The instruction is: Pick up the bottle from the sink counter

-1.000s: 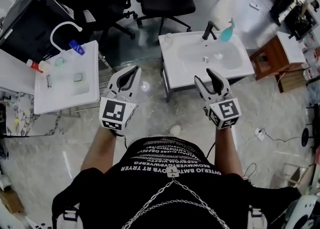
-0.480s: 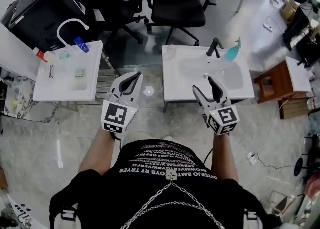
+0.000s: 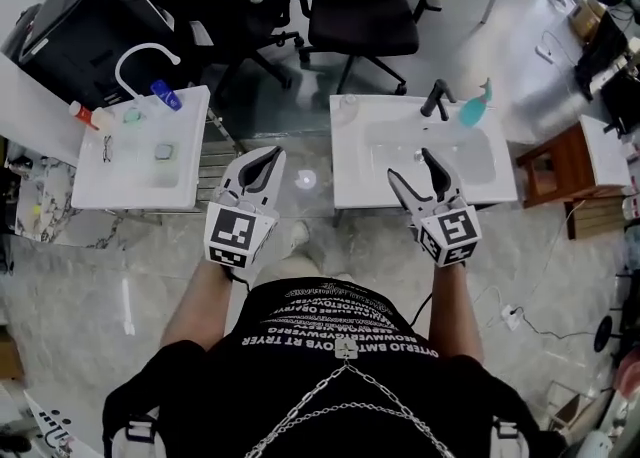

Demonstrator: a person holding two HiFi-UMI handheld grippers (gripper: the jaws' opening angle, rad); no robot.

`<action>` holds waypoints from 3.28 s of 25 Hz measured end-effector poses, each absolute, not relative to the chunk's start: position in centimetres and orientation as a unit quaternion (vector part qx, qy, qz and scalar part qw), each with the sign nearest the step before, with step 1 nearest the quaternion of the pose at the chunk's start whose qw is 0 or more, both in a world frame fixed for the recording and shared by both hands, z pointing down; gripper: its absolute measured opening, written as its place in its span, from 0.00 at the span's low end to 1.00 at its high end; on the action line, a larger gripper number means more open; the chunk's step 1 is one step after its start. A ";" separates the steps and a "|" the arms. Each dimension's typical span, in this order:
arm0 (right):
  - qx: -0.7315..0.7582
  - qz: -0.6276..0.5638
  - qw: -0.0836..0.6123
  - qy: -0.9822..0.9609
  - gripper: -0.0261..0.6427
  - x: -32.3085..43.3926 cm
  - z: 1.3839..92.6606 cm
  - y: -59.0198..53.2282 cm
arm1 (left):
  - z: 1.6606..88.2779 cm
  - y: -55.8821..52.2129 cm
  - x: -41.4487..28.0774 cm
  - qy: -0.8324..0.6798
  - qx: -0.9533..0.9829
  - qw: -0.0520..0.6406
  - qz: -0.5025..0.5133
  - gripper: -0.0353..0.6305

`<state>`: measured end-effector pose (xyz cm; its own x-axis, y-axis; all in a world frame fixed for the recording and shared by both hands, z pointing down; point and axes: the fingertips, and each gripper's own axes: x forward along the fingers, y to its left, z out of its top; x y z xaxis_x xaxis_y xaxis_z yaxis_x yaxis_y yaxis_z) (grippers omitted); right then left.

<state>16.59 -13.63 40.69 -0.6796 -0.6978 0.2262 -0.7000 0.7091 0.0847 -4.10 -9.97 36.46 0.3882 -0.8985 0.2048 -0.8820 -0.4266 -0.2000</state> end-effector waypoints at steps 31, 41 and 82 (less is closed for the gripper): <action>0.476 0.026 0.170 -0.862 0.49 8.4 40.9 -30.1 | 38.6 -33.0 -10.4 0.410 -0.905 0.024 -0.112 0.06; 0.468 0.063 0.199 -0.859 0.49 7.0 44.8 -33.0 | 41.1 -35.8 -10.2 0.395 -0.911 -0.001 -0.117 0.06; 0.273 0.148 0.318 -0.896 0.58 2.5 78.0 -46.4 | 51.4 -41.1 -10.3 0.531 -0.817 -0.067 -0.215 0.06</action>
<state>2.49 -46.39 77.97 -0.6483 -0.3954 0.6506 -0.5841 0.8065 -0.0919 -10.31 -41.08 51.43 0.3439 -0.8388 0.4220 -0.8965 -0.4269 -0.1180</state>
